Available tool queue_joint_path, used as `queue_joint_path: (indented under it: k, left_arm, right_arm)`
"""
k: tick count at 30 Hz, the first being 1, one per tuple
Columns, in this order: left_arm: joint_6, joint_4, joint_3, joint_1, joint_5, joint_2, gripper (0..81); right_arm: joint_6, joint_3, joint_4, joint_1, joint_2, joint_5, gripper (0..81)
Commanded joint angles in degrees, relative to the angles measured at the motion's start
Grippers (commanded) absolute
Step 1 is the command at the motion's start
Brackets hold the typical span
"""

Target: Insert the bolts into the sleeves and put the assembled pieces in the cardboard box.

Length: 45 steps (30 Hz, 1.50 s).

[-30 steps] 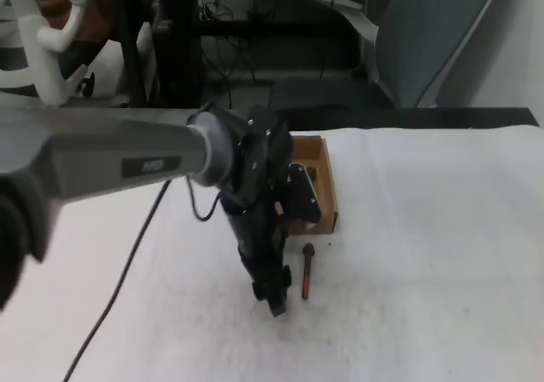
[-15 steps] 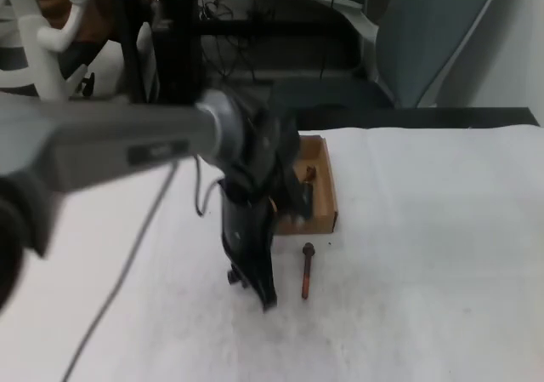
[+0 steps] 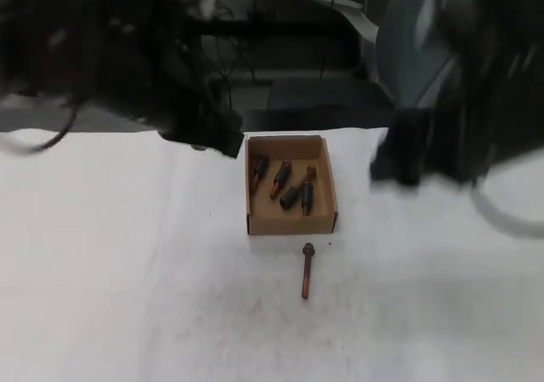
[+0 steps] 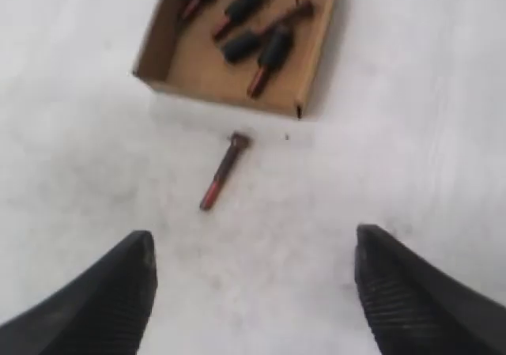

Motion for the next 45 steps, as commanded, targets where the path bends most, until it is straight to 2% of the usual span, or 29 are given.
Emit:
queue_joint_path:
  k: [1, 3, 6, 10, 12, 15, 24, 29, 34, 35, 38, 42, 43, 45]
  left_arm:
    - [-3.5, -11.9, 7.7, -1.0, 5.6, -8.3, 1.8]
    - [-8.2, -20.3, 12.6, -2.2, 6.1, -13.8, 1.8]
    - [-15.3, -29.1, 19.3, -4.6, 2.8, -20.6, 1.8]
    - [-22.7, -31.2, 25.0, -7.2, -5.4, -28.0, 1.8]
    - [-24.5, -31.2, 26.8, -8.2, -7.2, -30.5, 1.8]
    - [-24.9, -31.2, 28.1, -9.4, -9.3, -34.0, 1.8]
    - [-25.0, -27.2, 28.0, -9.4, -8.7, -36.8, 1.8]
    - [-25.2, -26.8, 28.0, -9.4, -8.7, -36.8, 1.8]
    - [-25.2, -26.8, 28.0, -9.4, -8.7, -36.8, 1.8]
    - [-25.2, -26.8, 28.0, -9.4, -8.7, -36.8, 1.8]
    - [-25.2, -26.8, 28.0, -9.4, -8.7, -36.8, 1.8]
    - [-25.2, -26.8, 28.0, -9.4, -8.7, -36.8, 1.8]
    - [-25.2, -26.8, 28.0, -9.4, -8.7, -36.8, 1.8]
    - [-24.8, -26.8, 28.0, -9.4, -8.7, -36.8, 1.8]
  right_arm:
    - [4.1, 4.3, -5.5, 1.9, 2.1, 0.4, 65.9]
    - [5.2, 5.5, -8.6, 3.1, 4.9, 0.4, 65.9]
    - [5.9, 5.2, -11.8, 4.3, 10.8, 0.4, 65.9]
    - [6.8, 4.6, -15.2, 5.2, 18.9, 0.5, 65.9]
    - [6.8, 4.2, -16.2, 5.5, 22.0, 0.5, 65.9]
    - [9.0, 3.7, -18.5, 6.1, 26.0, 1.0, 65.9]
    - [10.4, -2.3, -20.6, 8.6, 31.8, 8.0, 65.9]
    - [9.9, -9.8, -16.4, 8.6, 35.8, 12.9, 65.9]
    - [9.0, -17.4, -6.0, 8.8, 42.1, 15.9, 65.2]
    - [9.9, -18.2, -4.5, 8.8, 43.0, 16.3, 61.2]
    - [14.9, -19.2, -2.7, 8.8, 44.0, 16.1, 38.9]
    - [18.4, -19.2, -2.7, 9.2, 44.0, 15.3, 23.4]
    - [18.4, -19.2, -2.8, 9.3, 44.0, 15.7, 17.4]
    - [18.4, -19.2, -2.8, 9.4, 43.9, 15.7, 0.4]
